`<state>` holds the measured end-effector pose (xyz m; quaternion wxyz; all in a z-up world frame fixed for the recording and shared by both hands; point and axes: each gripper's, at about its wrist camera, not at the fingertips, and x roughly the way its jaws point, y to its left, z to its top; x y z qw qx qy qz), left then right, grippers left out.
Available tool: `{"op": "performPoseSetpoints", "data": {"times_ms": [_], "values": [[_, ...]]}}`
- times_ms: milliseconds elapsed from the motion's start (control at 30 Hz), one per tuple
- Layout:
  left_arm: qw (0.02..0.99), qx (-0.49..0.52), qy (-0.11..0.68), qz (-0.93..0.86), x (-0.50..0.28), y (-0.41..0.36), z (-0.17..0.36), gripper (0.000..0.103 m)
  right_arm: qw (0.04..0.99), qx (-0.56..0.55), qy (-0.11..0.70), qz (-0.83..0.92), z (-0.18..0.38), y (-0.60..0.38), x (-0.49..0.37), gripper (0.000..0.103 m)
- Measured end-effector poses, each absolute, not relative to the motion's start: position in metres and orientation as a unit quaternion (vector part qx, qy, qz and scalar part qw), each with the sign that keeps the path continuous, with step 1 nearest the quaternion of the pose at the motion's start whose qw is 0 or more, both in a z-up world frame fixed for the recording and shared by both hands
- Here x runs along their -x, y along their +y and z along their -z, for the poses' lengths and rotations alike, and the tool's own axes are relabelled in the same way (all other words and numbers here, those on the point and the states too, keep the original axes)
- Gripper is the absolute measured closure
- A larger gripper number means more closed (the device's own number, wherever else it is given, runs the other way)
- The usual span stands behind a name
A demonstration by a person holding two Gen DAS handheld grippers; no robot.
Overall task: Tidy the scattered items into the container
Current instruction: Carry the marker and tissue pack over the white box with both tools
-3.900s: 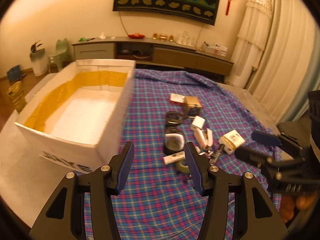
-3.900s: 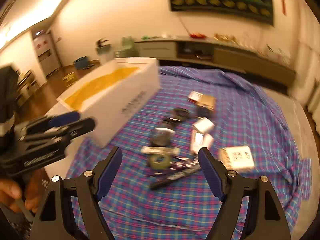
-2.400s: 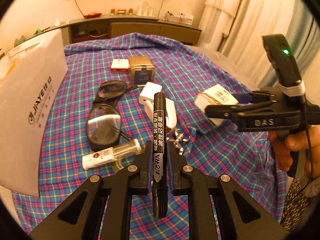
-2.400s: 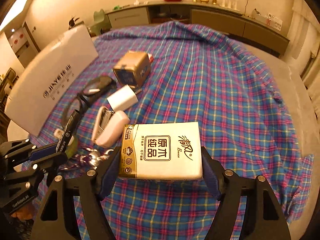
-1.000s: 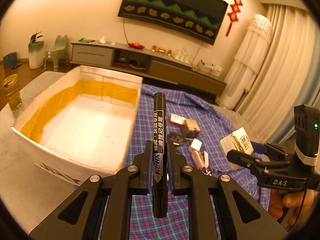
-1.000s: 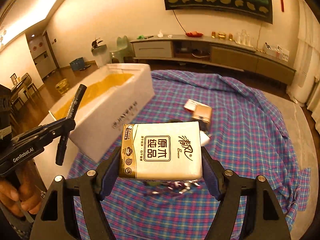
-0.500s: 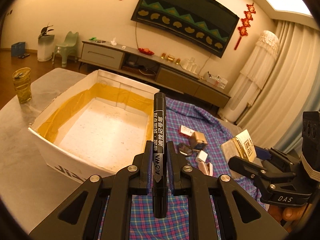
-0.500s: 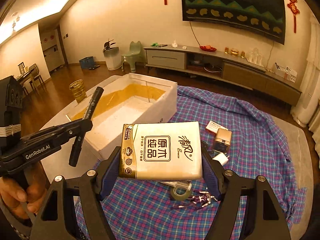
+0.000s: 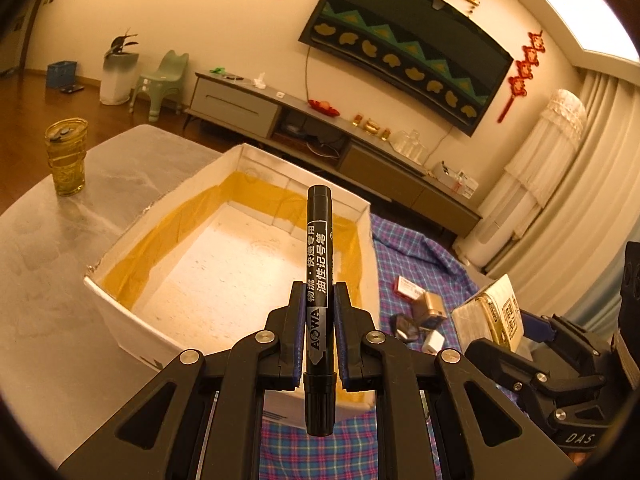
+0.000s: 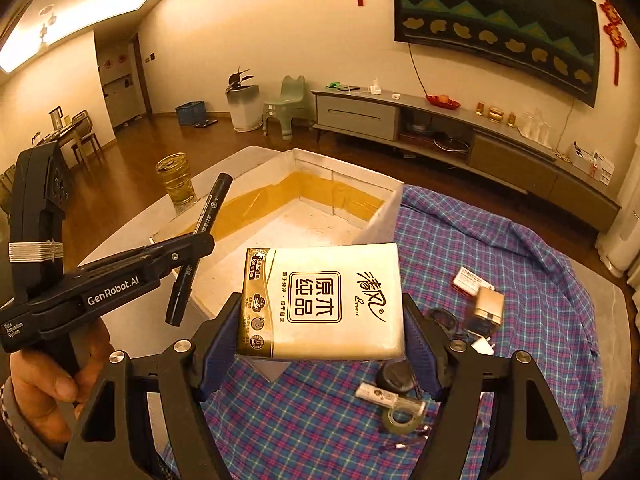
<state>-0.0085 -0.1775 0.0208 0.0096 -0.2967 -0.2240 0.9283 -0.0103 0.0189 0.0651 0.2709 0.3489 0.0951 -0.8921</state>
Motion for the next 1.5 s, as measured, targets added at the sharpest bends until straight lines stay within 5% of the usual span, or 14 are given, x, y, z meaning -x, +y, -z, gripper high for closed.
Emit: {"op": "performPoseSetpoints", "data": {"times_ms": [1500], "values": [[-0.041,0.37,-0.239,-0.897,0.099,-0.251,0.008,0.09,0.287,-0.416,0.136,0.852,-0.042,-0.065,0.129,0.028]]}}
